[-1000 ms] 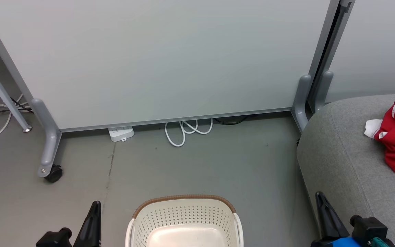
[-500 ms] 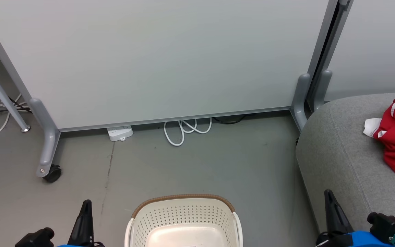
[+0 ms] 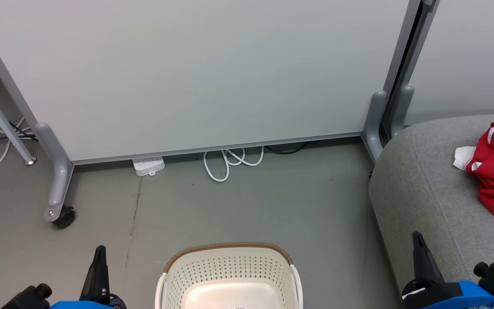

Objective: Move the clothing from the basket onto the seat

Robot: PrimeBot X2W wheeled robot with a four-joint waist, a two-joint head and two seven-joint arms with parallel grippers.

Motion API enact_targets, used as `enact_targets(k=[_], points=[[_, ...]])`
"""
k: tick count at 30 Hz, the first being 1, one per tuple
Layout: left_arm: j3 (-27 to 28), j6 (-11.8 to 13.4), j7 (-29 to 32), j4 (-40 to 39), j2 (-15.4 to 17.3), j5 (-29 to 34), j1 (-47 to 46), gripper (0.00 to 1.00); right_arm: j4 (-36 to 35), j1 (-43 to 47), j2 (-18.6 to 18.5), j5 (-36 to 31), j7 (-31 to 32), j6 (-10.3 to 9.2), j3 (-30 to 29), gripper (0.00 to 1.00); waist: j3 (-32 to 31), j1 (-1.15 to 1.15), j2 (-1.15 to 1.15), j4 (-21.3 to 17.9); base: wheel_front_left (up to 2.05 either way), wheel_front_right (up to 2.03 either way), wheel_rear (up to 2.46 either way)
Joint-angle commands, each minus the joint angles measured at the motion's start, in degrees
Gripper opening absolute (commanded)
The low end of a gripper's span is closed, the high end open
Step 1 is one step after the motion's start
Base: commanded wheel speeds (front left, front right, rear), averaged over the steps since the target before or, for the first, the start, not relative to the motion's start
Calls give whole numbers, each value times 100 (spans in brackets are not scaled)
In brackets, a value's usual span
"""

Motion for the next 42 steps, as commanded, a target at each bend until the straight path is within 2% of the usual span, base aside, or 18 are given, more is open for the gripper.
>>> enact_targets(k=[1,20,42], points=[[44,-19,39,-100,30,-158,-177,0,-96,-167,-1,174,30,-2,-30,0,1,-1,0,-1,0,0,0],[178,-28,399,-170,39,-1538,-273,0,-142,-295,1,1689,399,-2,-139,0,27,-1,0,-34,0,0,0],[312,-38,749,-232,47,-2852,-362,0,-183,-421,4,3122,751,-3,-244,0,57,-1,0,-71,0,0,0]])
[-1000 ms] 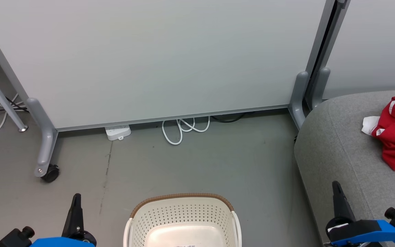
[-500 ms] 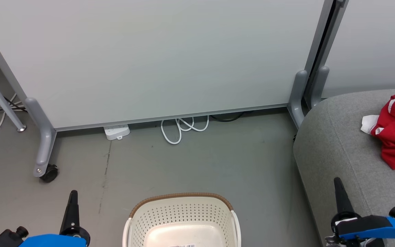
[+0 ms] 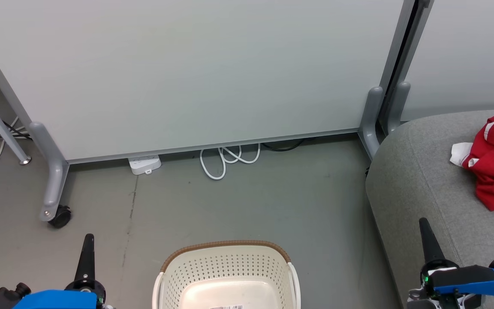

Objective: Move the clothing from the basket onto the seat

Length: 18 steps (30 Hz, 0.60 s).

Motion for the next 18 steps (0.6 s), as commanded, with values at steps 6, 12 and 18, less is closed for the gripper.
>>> enact_targets(k=[6,12,18], points=[[65,-26,96,-76,39,-352,-151,0,-74,-145,1,398,98,-2,-40,0,7,0,0,-9,0,0,0],[93,-29,179,-91,42,-653,-175,0,-82,-175,2,727,182,-2,-66,0,16,0,0,-20,0,0,0],[125,-32,256,-103,43,-937,-198,0,-88,-205,3,1038,258,-2,-88,0,24,0,0,-30,0,0,0]])
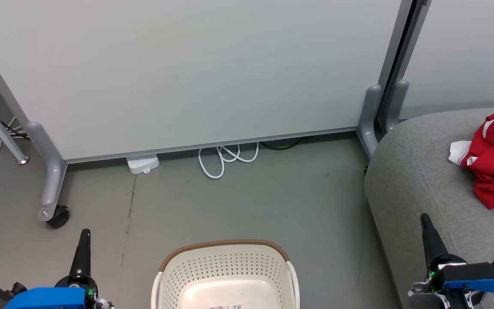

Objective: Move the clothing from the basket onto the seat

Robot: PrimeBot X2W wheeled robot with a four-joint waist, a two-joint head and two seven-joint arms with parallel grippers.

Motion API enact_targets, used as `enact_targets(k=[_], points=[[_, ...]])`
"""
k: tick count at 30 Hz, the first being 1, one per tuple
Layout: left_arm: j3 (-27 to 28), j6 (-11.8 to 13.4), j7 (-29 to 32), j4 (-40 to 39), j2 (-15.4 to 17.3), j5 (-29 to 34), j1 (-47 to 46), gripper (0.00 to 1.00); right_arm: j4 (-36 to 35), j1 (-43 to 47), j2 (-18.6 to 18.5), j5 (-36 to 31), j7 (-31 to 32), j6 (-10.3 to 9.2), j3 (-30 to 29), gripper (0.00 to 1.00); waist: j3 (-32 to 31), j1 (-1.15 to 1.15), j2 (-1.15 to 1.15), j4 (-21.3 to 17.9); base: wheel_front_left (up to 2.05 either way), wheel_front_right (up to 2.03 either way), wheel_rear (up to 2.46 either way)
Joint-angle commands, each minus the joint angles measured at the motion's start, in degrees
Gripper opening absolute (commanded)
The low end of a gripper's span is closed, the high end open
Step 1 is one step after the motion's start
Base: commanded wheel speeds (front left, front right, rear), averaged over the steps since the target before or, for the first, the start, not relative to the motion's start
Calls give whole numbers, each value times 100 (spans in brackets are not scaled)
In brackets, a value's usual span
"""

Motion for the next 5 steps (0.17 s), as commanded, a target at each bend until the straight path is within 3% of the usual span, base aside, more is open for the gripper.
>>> enact_targets(k=[1,5], points=[[36,-31,41,-56,39,-84,-128,0,-52,-131,1,105,30,-1,-17,0,1,0,0,-1,0,0,0],[56,-33,87,-61,40,-266,-125,0,-56,-149,2,301,77,-1,-32,0,6,0,0,-8,0,0,0]])
